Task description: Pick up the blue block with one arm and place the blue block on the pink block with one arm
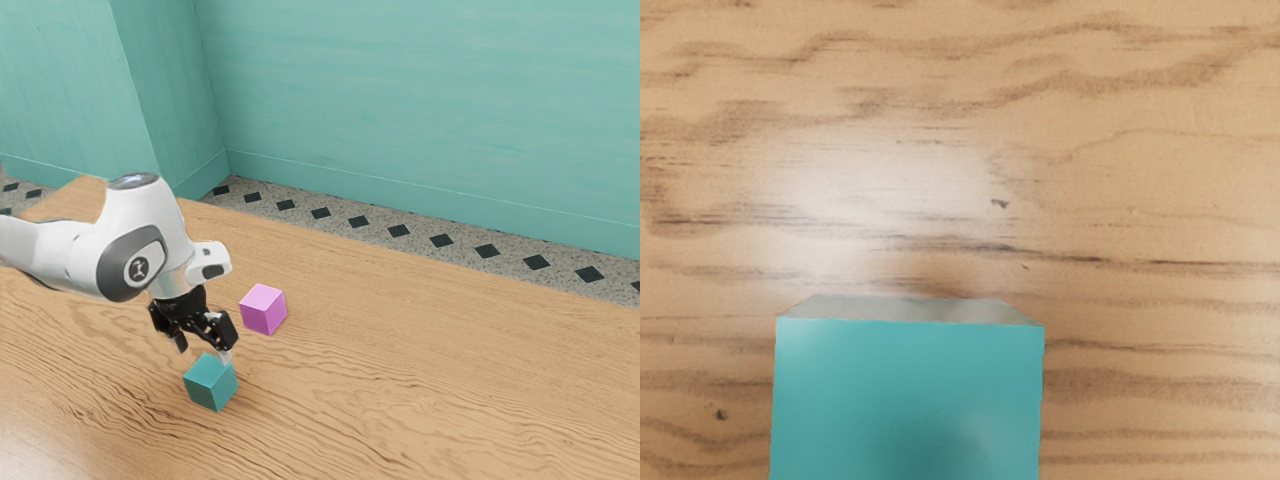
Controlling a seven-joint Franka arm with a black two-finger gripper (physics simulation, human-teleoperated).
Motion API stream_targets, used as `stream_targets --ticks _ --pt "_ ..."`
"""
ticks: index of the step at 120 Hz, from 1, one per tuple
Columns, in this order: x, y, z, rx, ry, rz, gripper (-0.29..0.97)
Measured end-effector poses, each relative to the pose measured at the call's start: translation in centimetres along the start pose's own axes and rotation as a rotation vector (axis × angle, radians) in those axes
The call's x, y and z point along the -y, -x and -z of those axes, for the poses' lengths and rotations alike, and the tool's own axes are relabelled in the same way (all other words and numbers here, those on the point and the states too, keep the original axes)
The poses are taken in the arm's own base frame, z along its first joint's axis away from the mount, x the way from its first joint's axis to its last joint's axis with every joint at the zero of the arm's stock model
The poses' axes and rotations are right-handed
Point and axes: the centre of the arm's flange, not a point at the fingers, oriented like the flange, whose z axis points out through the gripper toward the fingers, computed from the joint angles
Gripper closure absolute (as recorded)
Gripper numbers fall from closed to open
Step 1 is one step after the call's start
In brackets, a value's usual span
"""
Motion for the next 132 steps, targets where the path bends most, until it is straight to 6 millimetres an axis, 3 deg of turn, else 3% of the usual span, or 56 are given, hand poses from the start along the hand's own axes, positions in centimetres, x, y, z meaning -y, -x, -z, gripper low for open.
stream_targets --ticks 46,100,132 --pt "0.3 -0.9 -2.2 -0.047 -0.003 -0.069 0.00" --pt "0.7 0.5 -4.0 -0.016 0.000 0.011 0.00" --pt "0.9 0.7 -6.3 0.032 -0.003 0.061 0.00"
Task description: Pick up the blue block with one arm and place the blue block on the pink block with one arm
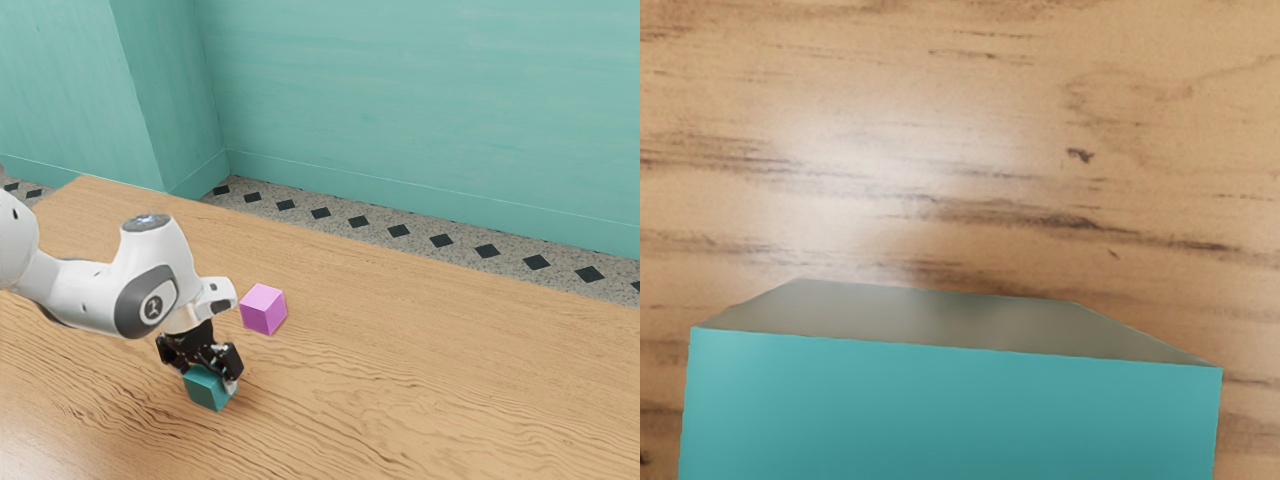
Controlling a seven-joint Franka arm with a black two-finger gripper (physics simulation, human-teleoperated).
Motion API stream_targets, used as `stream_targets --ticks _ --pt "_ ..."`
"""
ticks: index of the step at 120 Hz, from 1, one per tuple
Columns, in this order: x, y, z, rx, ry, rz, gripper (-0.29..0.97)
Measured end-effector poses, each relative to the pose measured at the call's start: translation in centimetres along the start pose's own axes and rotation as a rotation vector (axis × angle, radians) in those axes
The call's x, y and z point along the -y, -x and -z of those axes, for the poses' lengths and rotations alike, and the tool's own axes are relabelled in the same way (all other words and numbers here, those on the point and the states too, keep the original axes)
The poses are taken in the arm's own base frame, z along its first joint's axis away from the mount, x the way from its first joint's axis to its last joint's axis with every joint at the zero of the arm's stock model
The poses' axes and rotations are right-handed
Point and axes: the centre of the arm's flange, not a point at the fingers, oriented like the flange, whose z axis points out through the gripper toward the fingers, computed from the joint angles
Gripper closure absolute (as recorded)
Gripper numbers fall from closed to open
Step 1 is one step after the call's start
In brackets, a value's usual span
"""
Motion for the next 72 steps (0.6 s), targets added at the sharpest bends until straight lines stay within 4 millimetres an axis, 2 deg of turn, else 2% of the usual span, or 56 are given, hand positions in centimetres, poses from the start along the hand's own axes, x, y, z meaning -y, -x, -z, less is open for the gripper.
stream_targets --ticks 72 --pt "-0.07 -0.05 -0.12 0.032 -0.066 -0.035 0.02"
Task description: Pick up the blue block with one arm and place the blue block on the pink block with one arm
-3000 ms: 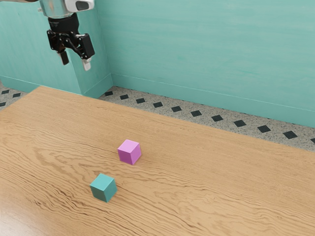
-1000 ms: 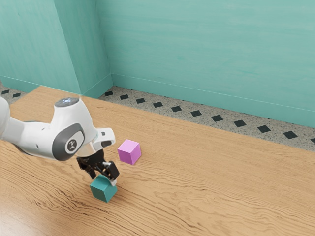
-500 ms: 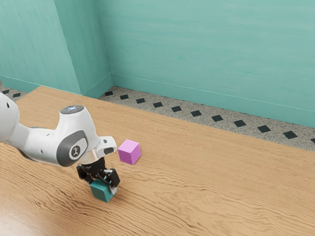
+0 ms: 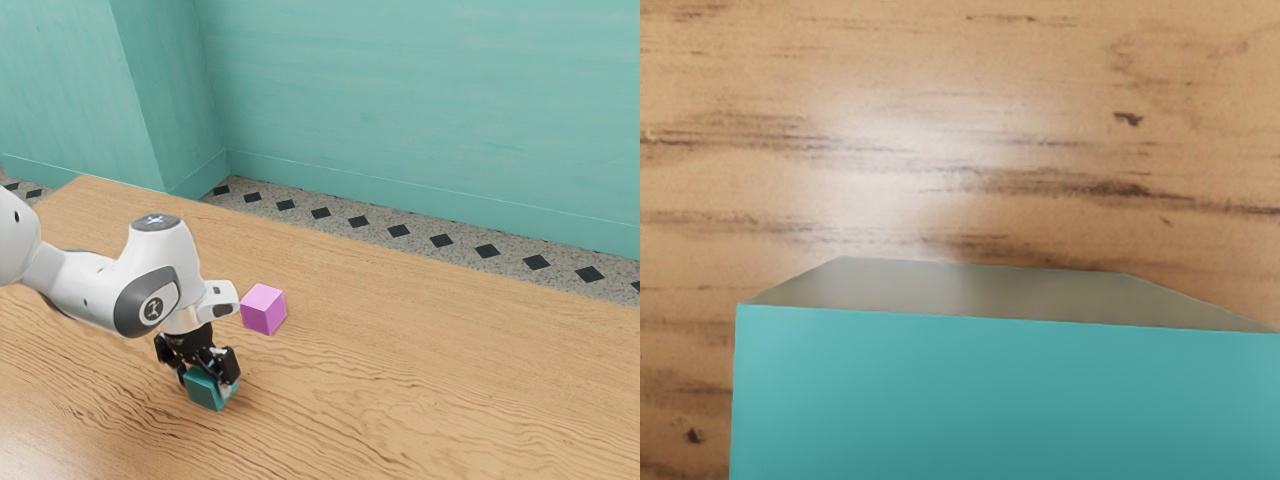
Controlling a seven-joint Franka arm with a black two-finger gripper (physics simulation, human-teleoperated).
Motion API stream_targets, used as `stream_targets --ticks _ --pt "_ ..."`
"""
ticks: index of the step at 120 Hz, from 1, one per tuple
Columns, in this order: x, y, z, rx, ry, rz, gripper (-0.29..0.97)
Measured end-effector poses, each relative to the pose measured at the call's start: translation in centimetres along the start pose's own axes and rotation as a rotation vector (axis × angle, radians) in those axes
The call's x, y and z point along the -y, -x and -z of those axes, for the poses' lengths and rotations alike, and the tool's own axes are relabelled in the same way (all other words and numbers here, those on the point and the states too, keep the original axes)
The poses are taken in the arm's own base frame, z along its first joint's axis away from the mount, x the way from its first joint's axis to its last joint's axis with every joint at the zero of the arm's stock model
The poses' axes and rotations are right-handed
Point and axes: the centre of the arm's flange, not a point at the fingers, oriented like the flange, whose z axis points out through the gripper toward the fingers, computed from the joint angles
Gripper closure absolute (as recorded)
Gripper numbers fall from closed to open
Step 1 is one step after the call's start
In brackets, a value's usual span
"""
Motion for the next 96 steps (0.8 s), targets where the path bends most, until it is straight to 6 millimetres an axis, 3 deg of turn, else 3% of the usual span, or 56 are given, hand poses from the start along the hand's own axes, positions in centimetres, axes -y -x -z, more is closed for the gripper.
stream_targets --ticks 96 --pt "-0.13 -0.53 0.82 -0.040 -0.012 -0.072 0.30"
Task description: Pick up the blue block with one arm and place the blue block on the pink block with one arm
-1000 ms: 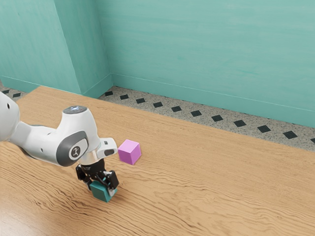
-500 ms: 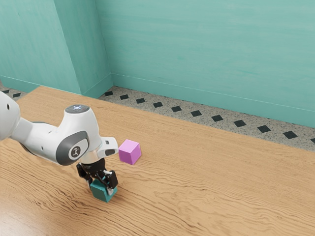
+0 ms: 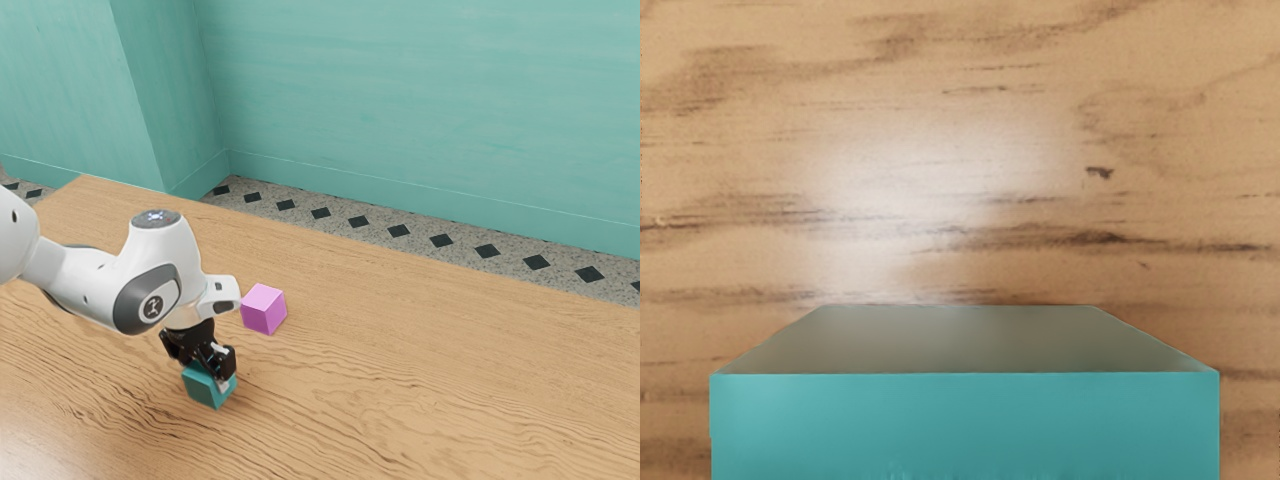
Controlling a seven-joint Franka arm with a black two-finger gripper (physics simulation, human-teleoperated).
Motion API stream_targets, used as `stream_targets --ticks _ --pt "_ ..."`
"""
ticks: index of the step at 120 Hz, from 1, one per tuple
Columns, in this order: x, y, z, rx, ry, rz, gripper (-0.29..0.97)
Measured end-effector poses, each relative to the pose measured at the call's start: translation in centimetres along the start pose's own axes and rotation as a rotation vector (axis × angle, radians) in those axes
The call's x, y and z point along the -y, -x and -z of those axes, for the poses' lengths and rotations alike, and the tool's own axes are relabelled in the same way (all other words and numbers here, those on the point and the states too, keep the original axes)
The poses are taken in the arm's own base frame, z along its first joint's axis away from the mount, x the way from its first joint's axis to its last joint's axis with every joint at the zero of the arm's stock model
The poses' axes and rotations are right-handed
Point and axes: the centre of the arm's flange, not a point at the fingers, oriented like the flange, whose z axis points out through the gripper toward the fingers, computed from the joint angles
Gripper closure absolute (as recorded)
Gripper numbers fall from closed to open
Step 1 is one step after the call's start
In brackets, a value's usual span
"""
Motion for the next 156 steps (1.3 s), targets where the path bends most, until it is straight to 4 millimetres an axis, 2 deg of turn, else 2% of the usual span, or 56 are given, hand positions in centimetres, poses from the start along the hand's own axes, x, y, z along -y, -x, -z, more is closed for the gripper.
stream_targets --ticks 10,24,39,56,61,71,77,88,104,114,138,156 --pt "0.0 -0.1 0.7 -0.014 -0.002 -0.006 0.30" --pt "-0.1 -1.2 3.4 -0.061 -0.010 -0.025 0.31" --pt "0.2 -4.1 7.0 -0.113 -0.024 -0.041 0.30" --pt "1.5 -7.8 9.3 -0.093 -0.024 -0.013 0.29" --pt "3.0 -8.9 9.4 -0.066 -0.020 0.022 0.30" --pt "7.7 -9.6 8.9 0.000 -0.001 0.123 0.30" --pt "8.7 -9.8 8.6 0.034 0.011 0.147 0.28" --pt "8.3 -9.9 8.6 0.078 0.029 0.146 0.28" --pt "6.1 -12.3 8.0 0.111 0.036 0.102 0.29" --pt "6.0 -13.1 7.5 0.106 0.036 0.089 0.29" --pt "5.6 -14.8 9.0 0.008 0.052 0.063 0.28" --pt "4.9 -15.5 8.2 -0.029 0.077 0.051 0.28"
